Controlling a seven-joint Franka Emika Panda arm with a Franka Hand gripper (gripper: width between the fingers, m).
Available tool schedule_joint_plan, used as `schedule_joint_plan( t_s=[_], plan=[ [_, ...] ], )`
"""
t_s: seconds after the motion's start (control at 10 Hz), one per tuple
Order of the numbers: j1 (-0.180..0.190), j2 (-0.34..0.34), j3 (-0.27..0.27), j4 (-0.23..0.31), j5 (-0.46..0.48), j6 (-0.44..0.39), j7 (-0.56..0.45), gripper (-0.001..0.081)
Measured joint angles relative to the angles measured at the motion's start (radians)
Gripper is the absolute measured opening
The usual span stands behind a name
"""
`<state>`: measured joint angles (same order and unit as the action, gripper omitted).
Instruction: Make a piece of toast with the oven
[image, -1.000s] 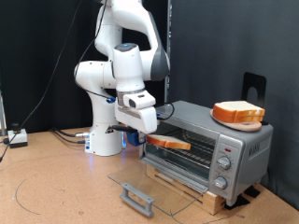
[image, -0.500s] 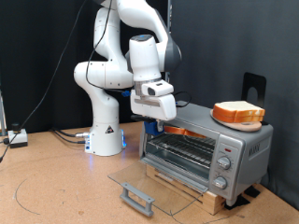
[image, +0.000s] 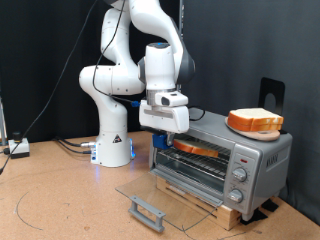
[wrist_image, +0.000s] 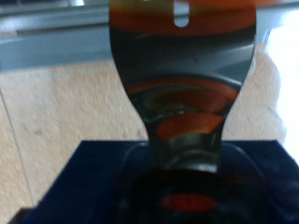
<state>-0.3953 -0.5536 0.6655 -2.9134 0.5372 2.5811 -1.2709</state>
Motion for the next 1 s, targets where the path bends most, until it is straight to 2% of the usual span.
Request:
schedule_joint_plan(
  t_s=[0.1,0.3,0.7,1.0],
  plan=[
    [-0.025,0.026,0.007,-0.005,-0.009,0.043,-0.02,0.0396],
    [-0.065,0.067,-0.011,-0.001,-0.01,0.074,-0.099,0.0396],
    [-0.115,0.085,-0.103,0.019,-0.029,0.03,-0.255,0.0396],
    [-0.157,0.085,-0.132,0.02,-0.038,0.02,-0.315,0.0396]
  ],
)
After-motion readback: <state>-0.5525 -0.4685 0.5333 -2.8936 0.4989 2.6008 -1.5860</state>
